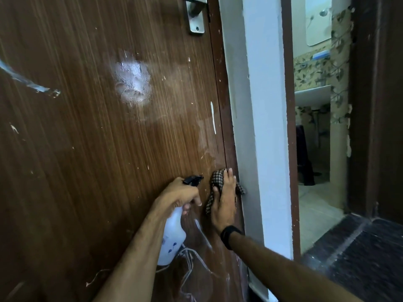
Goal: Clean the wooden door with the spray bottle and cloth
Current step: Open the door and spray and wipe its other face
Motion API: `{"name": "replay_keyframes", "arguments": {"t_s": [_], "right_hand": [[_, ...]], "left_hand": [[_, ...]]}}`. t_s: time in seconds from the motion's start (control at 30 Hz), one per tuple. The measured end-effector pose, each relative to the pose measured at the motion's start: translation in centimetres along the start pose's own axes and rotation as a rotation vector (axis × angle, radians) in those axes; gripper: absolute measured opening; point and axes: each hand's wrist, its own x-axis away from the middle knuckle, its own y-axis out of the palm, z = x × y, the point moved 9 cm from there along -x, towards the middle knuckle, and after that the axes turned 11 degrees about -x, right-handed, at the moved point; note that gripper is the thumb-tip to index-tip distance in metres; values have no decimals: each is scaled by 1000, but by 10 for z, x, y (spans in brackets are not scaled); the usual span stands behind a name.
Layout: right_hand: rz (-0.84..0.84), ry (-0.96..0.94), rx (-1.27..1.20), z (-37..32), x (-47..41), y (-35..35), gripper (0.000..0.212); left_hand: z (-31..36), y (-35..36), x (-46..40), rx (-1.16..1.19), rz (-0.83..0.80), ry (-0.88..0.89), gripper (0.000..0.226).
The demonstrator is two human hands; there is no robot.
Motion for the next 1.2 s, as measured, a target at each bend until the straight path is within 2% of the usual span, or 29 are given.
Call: {"name": "replay_keyframes", "arguments": {"t_s": [0.1, 0.23, 0.37, 0.43, 0.57, 0.67, 0.83, 0.93, 1.2], "right_hand": [[59, 40, -4, 3, 9, 8, 58], [160, 7, -48, -24, -37, 14, 57], [47, -125, -10, -59, -71, 29, 58], [-26, -177, 4, -61, -59, 32, 62], [-125, -172, 29, -31, -5, 30, 61], [-104, -153, 35, -21, 1, 25, 60], [17, -115, 25, -47, -68, 20, 59], [8, -146, 36, -61, -97, 21, 59], [-79, -144, 92, -32, -37, 18, 61]], "left_hand": [[9, -11, 4, 81, 30, 30, 16], [20, -29, 11, 152, 53, 98, 21], [25, -41, 16, 171, 60, 114, 24], [25, -47, 19, 158, 65, 119, 16], [20, -54, 19, 170, 79, 89, 16], [21, -52, 21, 159, 74, 87, 18], [28, -45, 20, 130, 72, 100, 18], [39, -43, 19, 145, 80, 133, 22], [50, -39, 13, 171, 145, 109, 15]]}}
